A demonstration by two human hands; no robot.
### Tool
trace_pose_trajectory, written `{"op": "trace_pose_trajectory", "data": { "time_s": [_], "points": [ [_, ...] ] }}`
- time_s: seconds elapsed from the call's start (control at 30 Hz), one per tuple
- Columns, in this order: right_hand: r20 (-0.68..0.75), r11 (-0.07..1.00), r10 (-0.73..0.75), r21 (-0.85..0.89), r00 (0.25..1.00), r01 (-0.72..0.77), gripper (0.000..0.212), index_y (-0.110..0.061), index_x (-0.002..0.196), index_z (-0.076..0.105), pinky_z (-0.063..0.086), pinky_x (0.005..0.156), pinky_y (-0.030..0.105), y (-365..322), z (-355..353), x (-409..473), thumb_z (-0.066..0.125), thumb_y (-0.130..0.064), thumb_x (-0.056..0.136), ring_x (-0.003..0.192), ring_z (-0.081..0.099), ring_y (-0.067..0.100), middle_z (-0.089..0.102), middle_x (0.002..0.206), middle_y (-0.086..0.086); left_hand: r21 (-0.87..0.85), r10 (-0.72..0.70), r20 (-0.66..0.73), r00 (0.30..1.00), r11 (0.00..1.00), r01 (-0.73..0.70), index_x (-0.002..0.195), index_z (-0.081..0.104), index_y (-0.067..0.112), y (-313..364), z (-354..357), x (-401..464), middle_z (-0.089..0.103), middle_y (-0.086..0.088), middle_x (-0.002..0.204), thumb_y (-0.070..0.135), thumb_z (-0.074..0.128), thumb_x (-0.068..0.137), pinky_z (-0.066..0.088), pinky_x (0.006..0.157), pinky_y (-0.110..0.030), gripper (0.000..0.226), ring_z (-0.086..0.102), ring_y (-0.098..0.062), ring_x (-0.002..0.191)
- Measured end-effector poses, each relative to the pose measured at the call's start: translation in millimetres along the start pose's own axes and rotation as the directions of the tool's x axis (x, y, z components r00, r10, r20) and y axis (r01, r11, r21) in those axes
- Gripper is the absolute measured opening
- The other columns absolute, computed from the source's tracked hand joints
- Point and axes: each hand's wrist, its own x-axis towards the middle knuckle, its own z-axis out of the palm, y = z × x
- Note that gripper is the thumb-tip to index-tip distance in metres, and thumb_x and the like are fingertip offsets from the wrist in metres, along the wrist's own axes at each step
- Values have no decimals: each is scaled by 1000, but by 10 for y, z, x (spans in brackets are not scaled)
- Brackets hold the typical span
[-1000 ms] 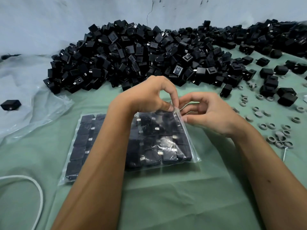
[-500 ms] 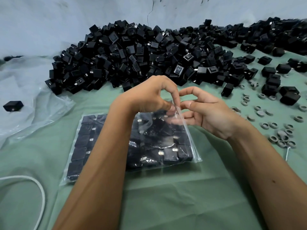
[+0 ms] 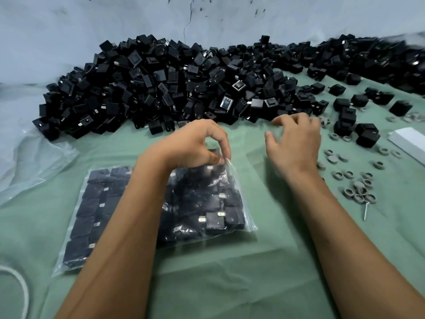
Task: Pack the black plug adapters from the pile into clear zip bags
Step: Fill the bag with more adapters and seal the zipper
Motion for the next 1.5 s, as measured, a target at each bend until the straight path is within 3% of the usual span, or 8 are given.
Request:
{"op": "trace_pose_trajectory", "data": {
  "time_s": [0.13, 0.27, 0.4, 0.6, 0.77, 1.03, 1.17, 1.5],
  "points": [
    [290, 993, 29, -120, 957, 6, 49, -33, 145, 52, 2, 124, 57, -3, 66, 15, 62, -43, 98, 156, 18, 37, 28, 166, 13, -3, -16, 5, 1000, 1000, 16, 87, 81, 25, 3, 19, -1, 63, 4, 126, 12, 86, 81, 36, 92, -12, 15, 56, -8, 122],
    [259, 920, -377, 220, 890, 325, 31, -22, 129, 69, 37, 114, 38, -102, 70, -44, 66, -18, 98, 129, 54, 24, 68, 131, 0, -3, -22, -1, 1000, 1000, 22, 87, 81, 26, -1, 14, 4, 62, 6, 128, 14, 86, 81, 34, 89, -7, 15, 56, -9, 123],
    [183, 811, -537, 380, 824, 444, 29, -18, 111, 76, 47, 100, 37, -232, 77, -165, 78, -8, 85, 113, 59, 20, 68, 116, -3, 2, -18, 13, 1000, 1000, 18, 84, 81, 28, 14, -1, 2, 62, 10, 124, 15, 87, 79, 38, 94, -15, 15, 56, -8, 122],
    [254, 892, -385, 350, 887, 287, 48, -22, 125, 69, 54, 95, 36, -205, 96, -163, 87, -28, 81, 106, 64, 17, 69, 114, 0, -38, -57, 42, 997, 998, 59, 79, 79, 32, 19, -23, -21, 60, 12, 126, 17, 88, 79, 56, 95, -55, 17, 66, -27, 115],
    [319, 832, -296, 550, 901, 79, 54, -34, 118, 68, 45, 70, 6, -110, -39, -111, 92, -25, 71, 84, 65, 2, 75, 100, -15, -29, -39, 20, 999, 999, 40, 80, 80, 31, -4, -42, -22, 60, 12, 129, 18, 89, 78, 49, 103, -41, 16, 58, -11, 123],
    [424, 587, -507, 808, 751, -60, 51, -16, 119, 66, 58, 79, 37, -244, -154, -240, 87, 2, 77, 78, 63, 15, 75, 106, 0, -16, 19, -35, 999, 1000, -20, 80, 81, 33, -2, -103, -23, 61, 15, 128, 18, 91, 75, 44, 105, -38, 19, 52, 2, 123],
    [439, 488, -494, 854, 751, -178, 49, -12, 122, 63, 59, 77, 37, -236, -166, -233, 81, 9, 81, 86, 73, 23, 68, 108, 16, -17, 13, -29, 999, 1000, -14, 82, 81, 32, -13, -104, -21, 60, 17, 126, 18, 90, 75, 42, 106, -36, 18, 52, 1, 123],
    [456, 345, -450, 882, 768, -321, 36, -2, 130, 53, 61, 78, 27, -295, -188, -264, 44, 16, 100, 89, 77, 26, 76, 97, 11, -20, 14, -28, 1000, 1000, -14, 83, 81, 30, -13, -89, -16, 60, 15, 127, 18, 90, 75, 40, 104, -31, 17, 52, -1, 123]
  ]
}}
